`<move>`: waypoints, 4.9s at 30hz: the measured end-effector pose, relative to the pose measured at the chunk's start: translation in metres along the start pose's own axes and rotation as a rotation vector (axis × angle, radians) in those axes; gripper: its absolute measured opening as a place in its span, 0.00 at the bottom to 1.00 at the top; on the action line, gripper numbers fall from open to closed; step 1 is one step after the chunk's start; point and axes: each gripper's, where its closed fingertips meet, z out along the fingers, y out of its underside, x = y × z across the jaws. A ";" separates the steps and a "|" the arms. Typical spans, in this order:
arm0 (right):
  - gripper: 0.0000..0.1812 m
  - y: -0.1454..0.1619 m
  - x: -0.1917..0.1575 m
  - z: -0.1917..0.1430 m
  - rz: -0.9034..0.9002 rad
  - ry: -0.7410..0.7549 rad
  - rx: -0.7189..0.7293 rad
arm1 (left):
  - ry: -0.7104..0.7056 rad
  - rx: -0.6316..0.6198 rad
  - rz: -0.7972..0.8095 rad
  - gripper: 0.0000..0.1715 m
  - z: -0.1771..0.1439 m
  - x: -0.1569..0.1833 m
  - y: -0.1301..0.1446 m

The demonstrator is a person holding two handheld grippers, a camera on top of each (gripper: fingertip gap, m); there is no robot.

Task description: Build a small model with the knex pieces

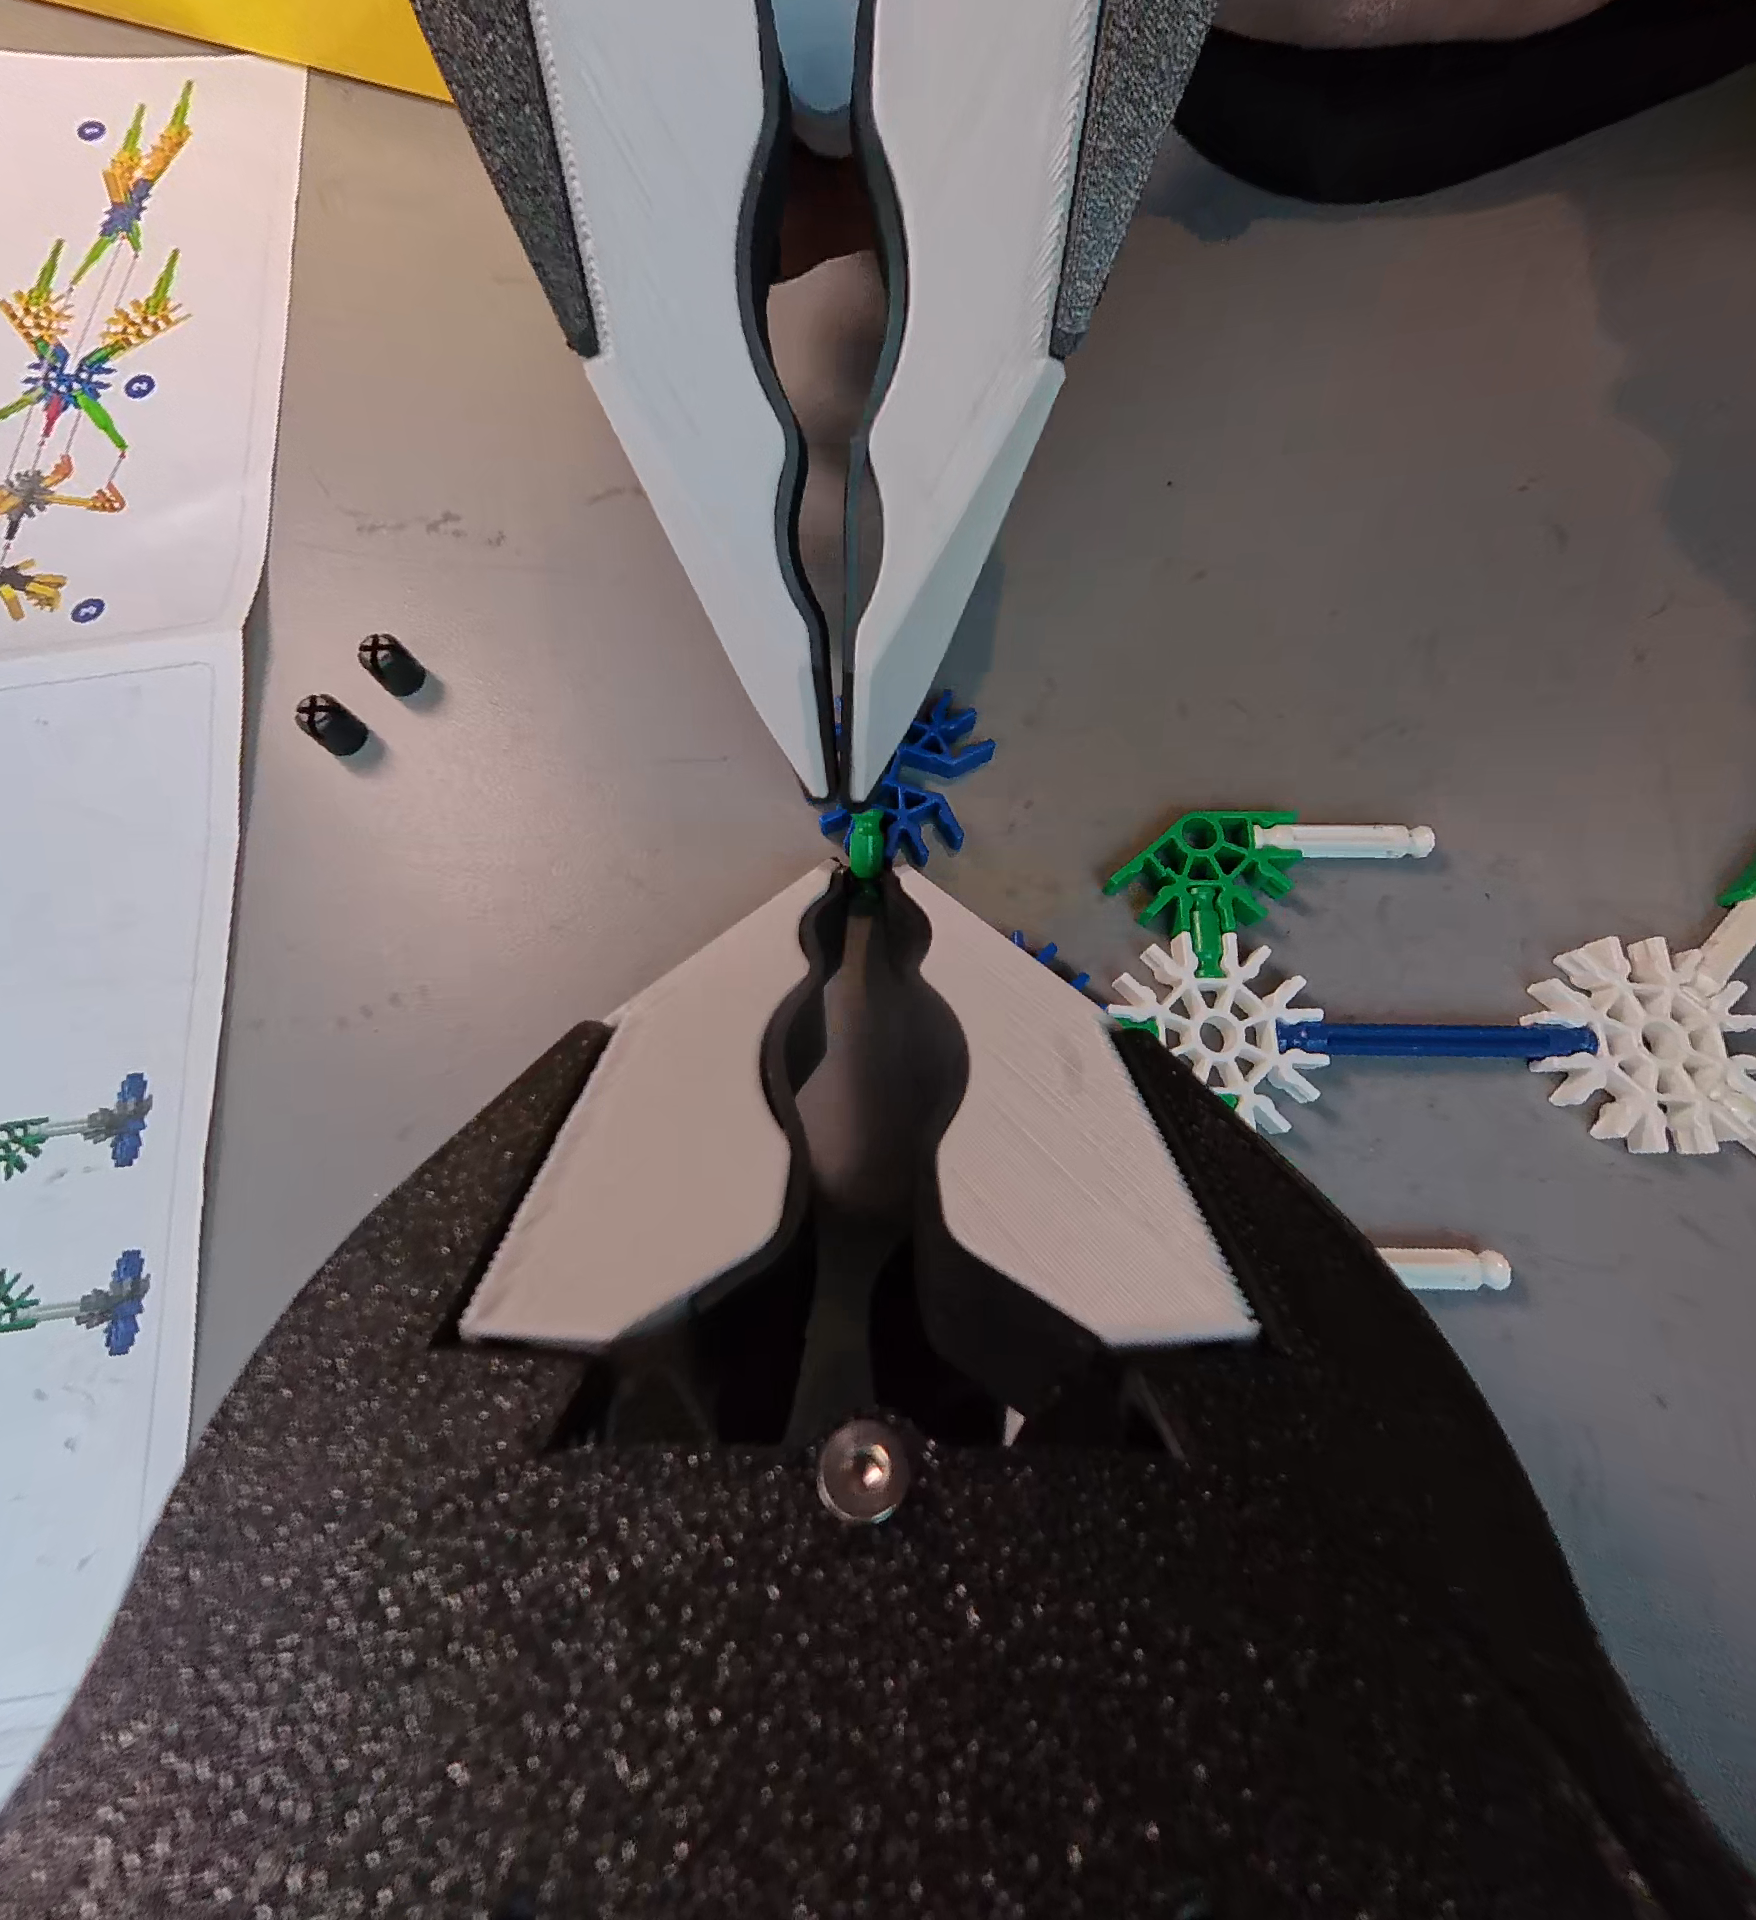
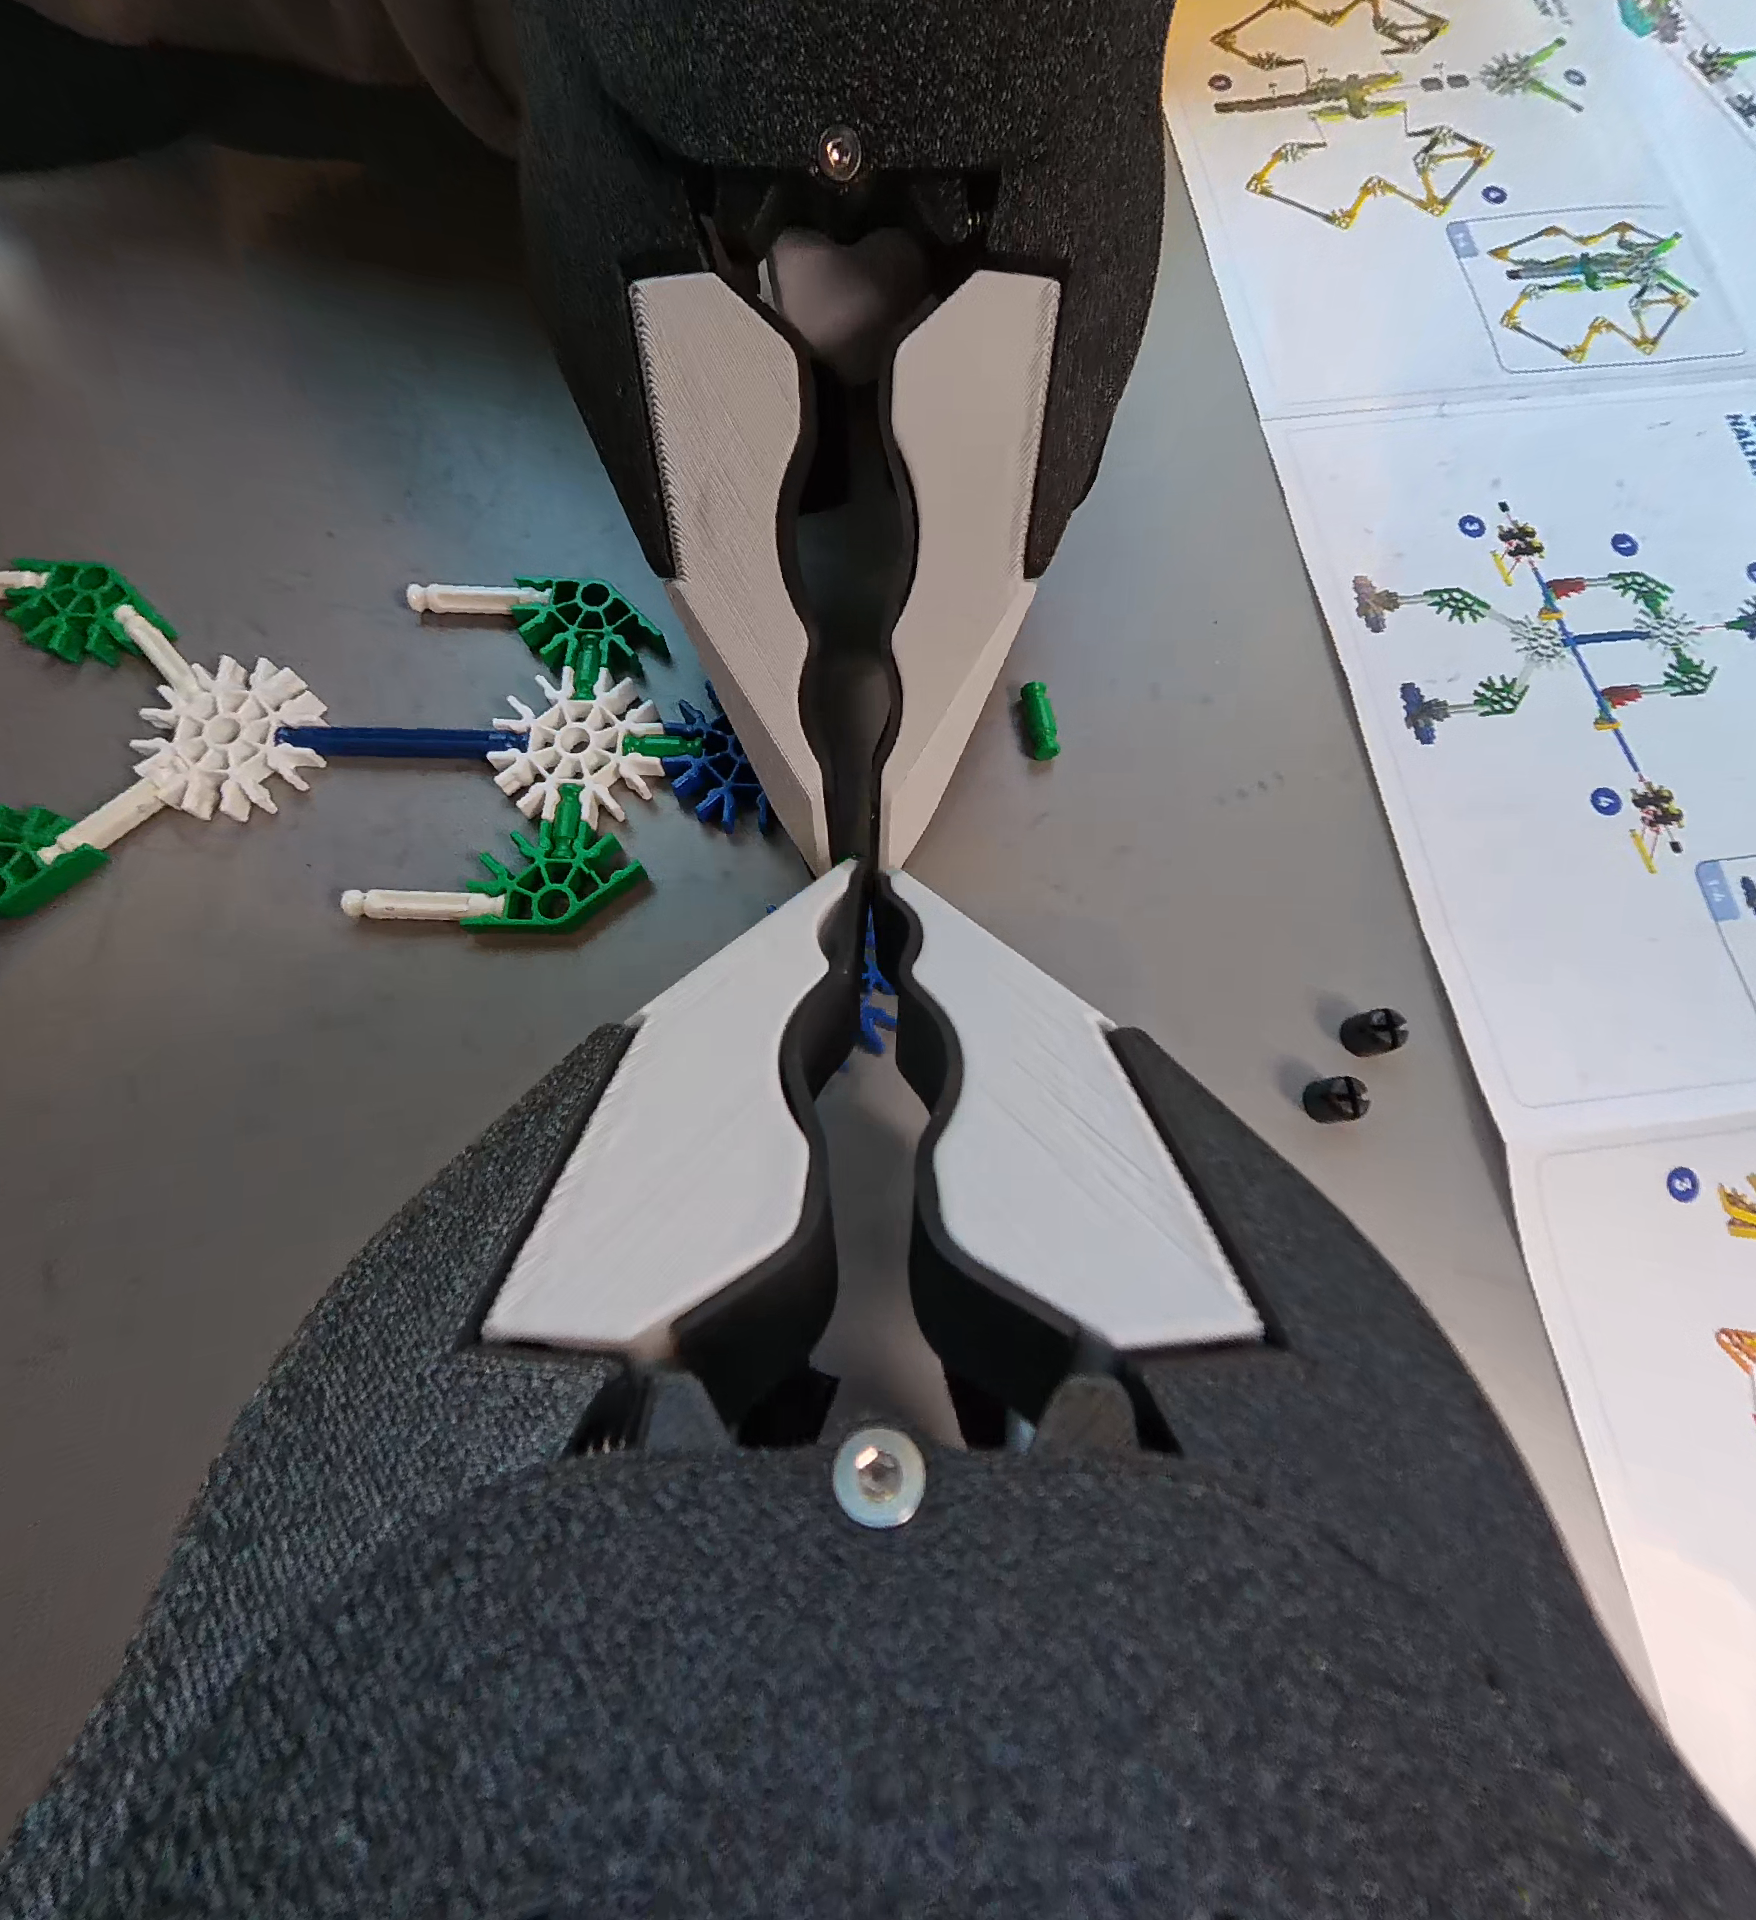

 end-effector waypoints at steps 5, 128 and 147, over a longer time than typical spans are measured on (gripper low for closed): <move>0.00 0.009 -0.001 0.004 0.009 0.003 -0.082 | -0.005 -0.008 0.013 0.03 0.000 0.000 0.000; 0.16 -0.010 -0.009 0.015 -0.019 0.025 -0.029 | -0.004 -0.057 -0.015 0.02 -0.051 -0.007 0.016; 0.13 -0.004 0.012 0.016 0.035 0.143 -0.049 | -0.015 -0.153 -0.023 0.03 -0.049 -0.010 0.041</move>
